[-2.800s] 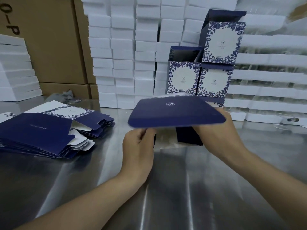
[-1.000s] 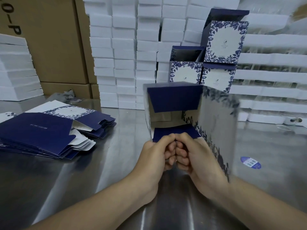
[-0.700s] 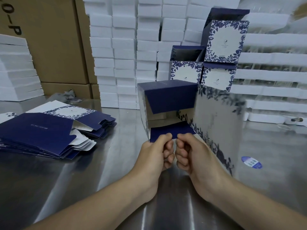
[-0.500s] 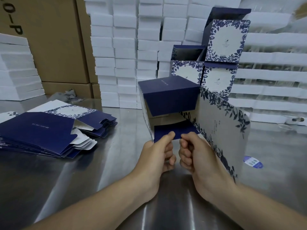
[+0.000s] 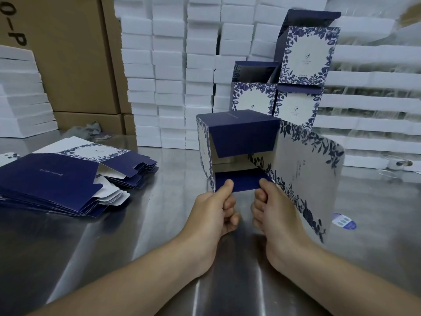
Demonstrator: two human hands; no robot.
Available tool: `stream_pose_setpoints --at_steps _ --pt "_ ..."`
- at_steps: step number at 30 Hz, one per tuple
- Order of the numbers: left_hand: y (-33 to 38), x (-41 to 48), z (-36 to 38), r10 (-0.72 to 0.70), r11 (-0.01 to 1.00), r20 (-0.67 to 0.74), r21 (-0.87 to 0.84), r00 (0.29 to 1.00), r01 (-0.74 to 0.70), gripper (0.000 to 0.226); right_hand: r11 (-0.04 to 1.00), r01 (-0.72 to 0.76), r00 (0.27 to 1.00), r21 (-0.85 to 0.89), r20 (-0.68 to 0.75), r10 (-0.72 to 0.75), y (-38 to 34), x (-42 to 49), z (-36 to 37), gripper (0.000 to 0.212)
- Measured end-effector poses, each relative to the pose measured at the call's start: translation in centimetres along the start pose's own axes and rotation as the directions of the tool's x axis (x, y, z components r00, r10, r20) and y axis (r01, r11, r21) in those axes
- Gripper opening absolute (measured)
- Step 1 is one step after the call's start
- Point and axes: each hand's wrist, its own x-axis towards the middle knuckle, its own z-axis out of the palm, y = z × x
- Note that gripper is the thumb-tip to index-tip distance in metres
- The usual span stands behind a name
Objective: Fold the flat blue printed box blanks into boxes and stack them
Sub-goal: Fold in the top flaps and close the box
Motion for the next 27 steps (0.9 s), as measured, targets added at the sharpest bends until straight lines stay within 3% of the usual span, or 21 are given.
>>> stream_pose_setpoints --at_steps 6,10,14,17,22,24,27 --pt "0.07 0.19 -0.09 -0.020 0.999 -0.018 -0.039 1.000 0.019 0.057 0.999 -0.006 1.000 0.034 -0.029 0.007 -0.20 -0.02 -0.13 0.043" --pt "0.01 0.20 0.06 -0.020 0.999 -0.016 -0.050 1.000 0.019 0.058 0.995 0.047 0.993 -0.093 -0.104 -0.057 -0.02 0.26 -0.28 0.041" --pt "-0.08 0.38 0.01 -0.017 0.997 -0.027 -0.077 0.999 0.015 0.059 0.990 0.075 0.993 -0.121 -0.078 -0.085 0.21 0.58 -0.30 0.042" --pt "-0.09 0.50 -0.09 -0.026 0.995 -0.038 -0.098 0.999 0.022 0.062 0.995 0.099 0.995 0.008 0.016 -0.099 -0.15 0.37 -0.14 0.037" --pt "0.06 0.62 0.07 -0.014 0.996 -0.068 -0.091 0.998 0.008 0.069 0.984 0.174 0.982 -0.047 0.085 -0.169 -0.11 0.28 -0.27 0.033" --pt "0.01 0.70 0.09 0.006 0.998 -0.074 -0.067 0.997 -0.011 0.065 0.959 0.280 0.949 -0.052 0.168 -0.268 0.02 0.24 -0.28 0.036" --pt "-0.21 0.78 -0.08 0.052 0.999 -0.126 0.001 0.991 -0.052 0.057 0.954 0.289 0.912 -0.081 0.325 -0.249 -0.05 -0.30 -0.14 0.051"
